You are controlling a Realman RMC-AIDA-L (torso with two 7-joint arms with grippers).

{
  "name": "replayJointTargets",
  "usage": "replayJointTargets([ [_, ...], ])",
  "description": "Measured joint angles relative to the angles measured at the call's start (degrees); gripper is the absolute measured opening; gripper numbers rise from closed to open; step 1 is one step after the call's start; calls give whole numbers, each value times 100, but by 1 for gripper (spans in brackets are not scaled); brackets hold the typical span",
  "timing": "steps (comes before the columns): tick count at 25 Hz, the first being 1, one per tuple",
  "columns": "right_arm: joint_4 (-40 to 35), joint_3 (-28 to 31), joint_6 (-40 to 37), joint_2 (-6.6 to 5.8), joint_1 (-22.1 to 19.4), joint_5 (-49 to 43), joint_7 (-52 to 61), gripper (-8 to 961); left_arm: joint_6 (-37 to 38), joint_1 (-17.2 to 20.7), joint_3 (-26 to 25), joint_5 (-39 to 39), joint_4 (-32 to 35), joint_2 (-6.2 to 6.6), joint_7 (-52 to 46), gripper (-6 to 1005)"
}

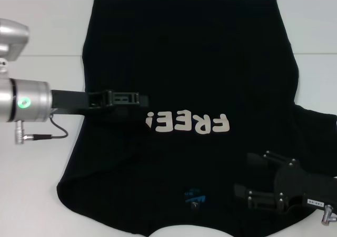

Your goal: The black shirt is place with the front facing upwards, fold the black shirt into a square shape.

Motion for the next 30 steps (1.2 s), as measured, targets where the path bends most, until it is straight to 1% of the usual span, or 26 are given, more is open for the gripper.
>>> replayJointTargets([
  [1, 0, 44, 0, -1, -6, 0, 10, 916, 125, 38, -127, -57, 0, 0, 264, 874],
  [3, 0, 153, 0, -2, -12, 0, 64, 916, 436, 185, -450, -277, -25, -27, 1212, 874],
  [5, -5, 338, 0, -6, -12, 0, 245, 915, 705, 387, -584, -530, -40, -100, 2233, 874],
  [7, -61, 547, 0, -28, -11, -1, 592, 915, 933, 700, -624, -777, 4, -226, 3337, 873],
  [8, -116, 664, 0, -45, -10, 1, 831, 915, 985, 818, -629, -851, 42, -280, 3667, 873],
  [9, -211, 775, 3, -69, -14, 0, 1138, 916, 1073, 1040, -640, -947, 104, -364, 4184, 873],
  [12, -605, 983, 32, -152, -43, -14, 2131, 916, 1370, 1450, -644, -1042, 213, -521, 5248, 872],
  [14, -985, 1000, 51, -230, -57, -76, 2977, 916, 1608, 1633, -644, -1029, 243, -595, 5835, 872],
  [17, -1683, 977, 2, -398, -63, -369, 4405, 916, 1825, 1775, -606, -903, 259, -638, 6157, 874],
  [21, -2620, 1022, -272, -697, -18, -958, 6216, 916, 1956, 1803, -588, -567, 263, -647, 6191, 877],
  [22, -2816, 1023, -359, -784, 21, -1165, 6688, 916, 1969, 1802, -584, -491, 263, -648, 6204, 879],
  [24, -3155, 1048, -508, -918, 109, -1618, 7413, 915, 1975, 1795, -581, -358, 262, -649, 6249, 882],
  [26, -3508, 1128, -584, -987, 221, -2243, 8006, 915, 1977, 1792, -580, -293, 250, -650, 6298, 883],
  [27, -3672, 1176, -617, -998, 293, -2585, 8249, 915, 1978, 1793, -580, -281, 247, -652, 6325, 883],
  [30, -3816, 1218, -664, -993, 494, -3394, 8485, 915, 1979, 1806, -583, -276, 250, -658, 6359, 882],
])
